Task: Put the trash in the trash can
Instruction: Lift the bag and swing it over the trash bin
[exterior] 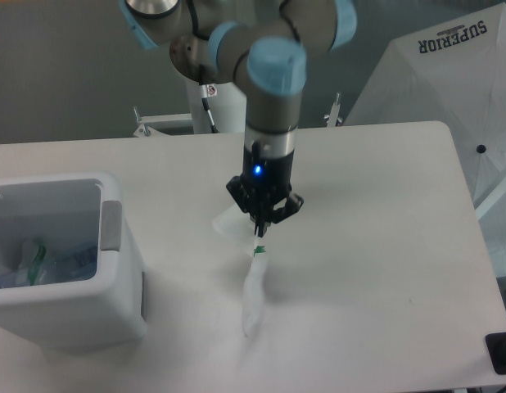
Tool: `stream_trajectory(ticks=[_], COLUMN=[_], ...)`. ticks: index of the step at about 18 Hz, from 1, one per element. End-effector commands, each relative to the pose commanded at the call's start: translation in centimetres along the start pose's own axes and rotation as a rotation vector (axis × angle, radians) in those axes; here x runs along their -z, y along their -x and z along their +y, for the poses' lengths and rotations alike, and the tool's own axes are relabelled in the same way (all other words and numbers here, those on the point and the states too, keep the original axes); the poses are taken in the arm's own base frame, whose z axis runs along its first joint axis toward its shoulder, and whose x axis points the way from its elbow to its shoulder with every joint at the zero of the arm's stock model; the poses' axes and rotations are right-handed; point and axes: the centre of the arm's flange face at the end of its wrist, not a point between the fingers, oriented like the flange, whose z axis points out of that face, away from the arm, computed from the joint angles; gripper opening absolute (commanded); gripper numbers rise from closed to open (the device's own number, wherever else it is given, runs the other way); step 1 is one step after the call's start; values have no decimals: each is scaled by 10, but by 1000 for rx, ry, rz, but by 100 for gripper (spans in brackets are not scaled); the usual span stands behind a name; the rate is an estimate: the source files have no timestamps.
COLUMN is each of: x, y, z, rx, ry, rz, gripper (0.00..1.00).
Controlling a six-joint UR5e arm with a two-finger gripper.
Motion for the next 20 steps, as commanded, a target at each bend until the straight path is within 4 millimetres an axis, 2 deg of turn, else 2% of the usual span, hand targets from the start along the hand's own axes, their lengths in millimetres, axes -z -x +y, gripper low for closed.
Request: stream_trajectory(ticks=[6, 9, 13, 15, 18, 20], x=[86, 119, 137, 134, 130, 132], y=[-26, -51, -74, -92, -123, -128], z=[-56, -65, -79, -84, -81, -78], rx=[95, 56, -44, -141, -286, -383], ry=[-228, -289, -336, -342, -346, -350], rz=[48, 60, 50, 66, 90, 78], gripper=[0, 0, 0, 0, 0, 0])
